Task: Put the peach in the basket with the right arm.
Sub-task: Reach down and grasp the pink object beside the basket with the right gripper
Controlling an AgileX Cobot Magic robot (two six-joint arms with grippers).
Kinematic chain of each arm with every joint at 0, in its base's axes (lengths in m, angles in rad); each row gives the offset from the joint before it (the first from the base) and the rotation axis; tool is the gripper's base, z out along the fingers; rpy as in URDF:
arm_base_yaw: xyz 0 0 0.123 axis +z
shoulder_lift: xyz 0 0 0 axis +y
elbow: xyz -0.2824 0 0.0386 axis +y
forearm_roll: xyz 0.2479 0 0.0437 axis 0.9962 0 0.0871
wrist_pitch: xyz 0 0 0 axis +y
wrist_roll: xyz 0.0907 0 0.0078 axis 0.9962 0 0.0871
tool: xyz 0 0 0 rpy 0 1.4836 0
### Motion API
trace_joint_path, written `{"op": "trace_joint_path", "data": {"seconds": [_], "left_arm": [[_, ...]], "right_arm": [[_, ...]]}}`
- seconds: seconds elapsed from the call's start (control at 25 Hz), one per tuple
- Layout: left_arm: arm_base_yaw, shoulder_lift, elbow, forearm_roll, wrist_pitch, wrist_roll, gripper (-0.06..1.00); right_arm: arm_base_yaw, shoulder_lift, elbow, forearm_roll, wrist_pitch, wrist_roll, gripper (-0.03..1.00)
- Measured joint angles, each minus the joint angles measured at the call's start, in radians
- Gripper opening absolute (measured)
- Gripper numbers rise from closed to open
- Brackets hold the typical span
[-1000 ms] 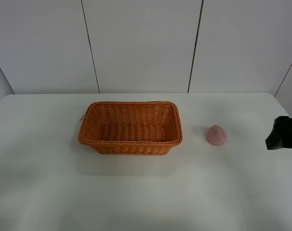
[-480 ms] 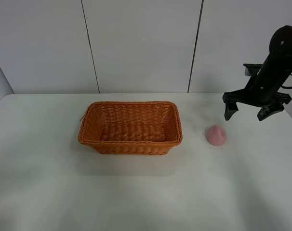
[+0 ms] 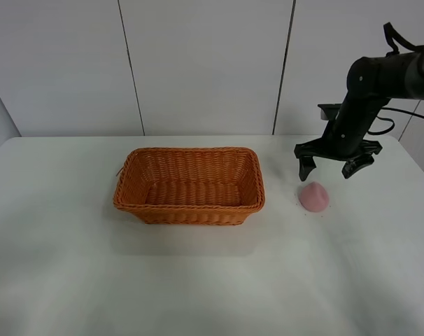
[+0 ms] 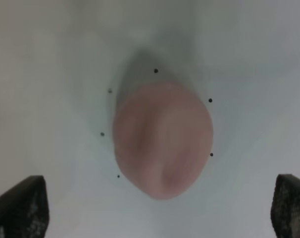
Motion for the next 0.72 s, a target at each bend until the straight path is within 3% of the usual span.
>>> {"op": "trace_joint_path", "data": {"seconds": [0.56,0.64,0.72], "left_arm": [[0.000,0.000,0.000,0.000,0.000,0.000,0.99],[0.000,0.000,0.000,0.000,0.000,0.000,0.99],[0.000,0.000,0.000,0.000,0.000,0.000,0.99]], "right_arm": [[0.000,0.167,0.000,0.004,-0.075,-0.001,0.69],[0.000,0.169,0.000,0.004,-0.077,-0.001,0.63],[0.000,0.169,0.000,0.002,-0.081,0.001,0.48]]}}
